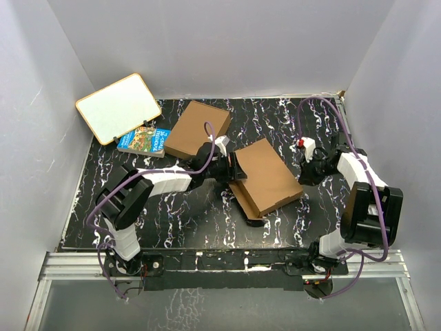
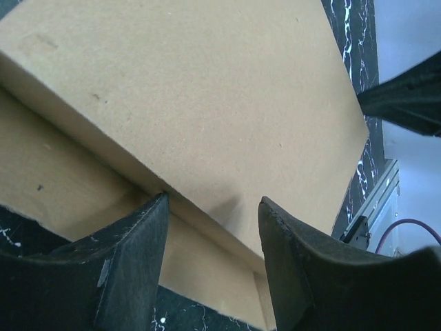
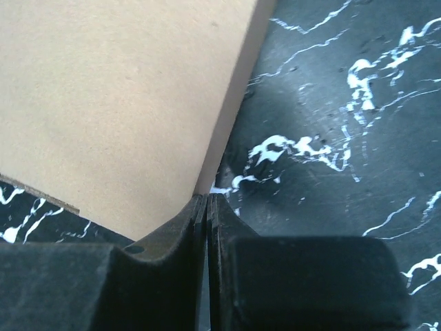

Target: Fold the paper box

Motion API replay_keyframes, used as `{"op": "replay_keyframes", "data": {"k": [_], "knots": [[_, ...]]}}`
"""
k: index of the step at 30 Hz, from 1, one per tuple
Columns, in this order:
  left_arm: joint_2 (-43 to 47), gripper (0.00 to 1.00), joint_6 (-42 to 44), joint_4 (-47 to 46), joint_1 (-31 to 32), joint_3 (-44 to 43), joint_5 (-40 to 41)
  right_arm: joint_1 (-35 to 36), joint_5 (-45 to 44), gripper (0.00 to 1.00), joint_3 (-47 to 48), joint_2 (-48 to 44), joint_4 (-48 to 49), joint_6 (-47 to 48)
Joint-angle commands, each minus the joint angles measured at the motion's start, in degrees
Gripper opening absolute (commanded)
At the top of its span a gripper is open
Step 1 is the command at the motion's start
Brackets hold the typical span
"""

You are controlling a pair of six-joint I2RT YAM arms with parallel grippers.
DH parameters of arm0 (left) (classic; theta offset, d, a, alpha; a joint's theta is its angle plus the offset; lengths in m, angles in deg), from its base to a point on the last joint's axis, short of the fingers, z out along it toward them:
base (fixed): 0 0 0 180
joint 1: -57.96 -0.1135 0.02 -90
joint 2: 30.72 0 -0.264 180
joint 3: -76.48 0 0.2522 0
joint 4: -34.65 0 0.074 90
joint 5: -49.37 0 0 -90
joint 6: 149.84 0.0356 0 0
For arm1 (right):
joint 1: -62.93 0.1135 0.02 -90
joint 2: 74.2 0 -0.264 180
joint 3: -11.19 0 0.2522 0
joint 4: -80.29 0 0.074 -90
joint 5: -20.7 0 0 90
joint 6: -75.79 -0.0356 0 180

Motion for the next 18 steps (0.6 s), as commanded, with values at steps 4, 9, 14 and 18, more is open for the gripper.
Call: {"op": "replay_keyframes", "data": {"k": [4, 9, 14, 18], "knots": [[-0.81, 0.54, 3.59, 1.33, 0.04, -4.41, -1.59, 0.09, 7.1, 0.12, -2.0, -6.06, -9.8, 8.99], [3.57, 0.59, 10.75, 5.35, -0.79, -3.79, -0.15, 0.02, -0.14, 0.3, -0.62, -9.06, -7.82, 4.91], [14.29, 0.61, 21.97, 10.2, -0.86, 1.1, 0.6, -0.17, -1.65, 0.43, 3.45, -11.34, -7.19, 2.22], [25.83, 0.65, 30.89, 6.88, -0.73, 10.06, -4.42, -0.21, 9.12, 0.54, 5.1, -12.59, -7.57, 0.36]]}}
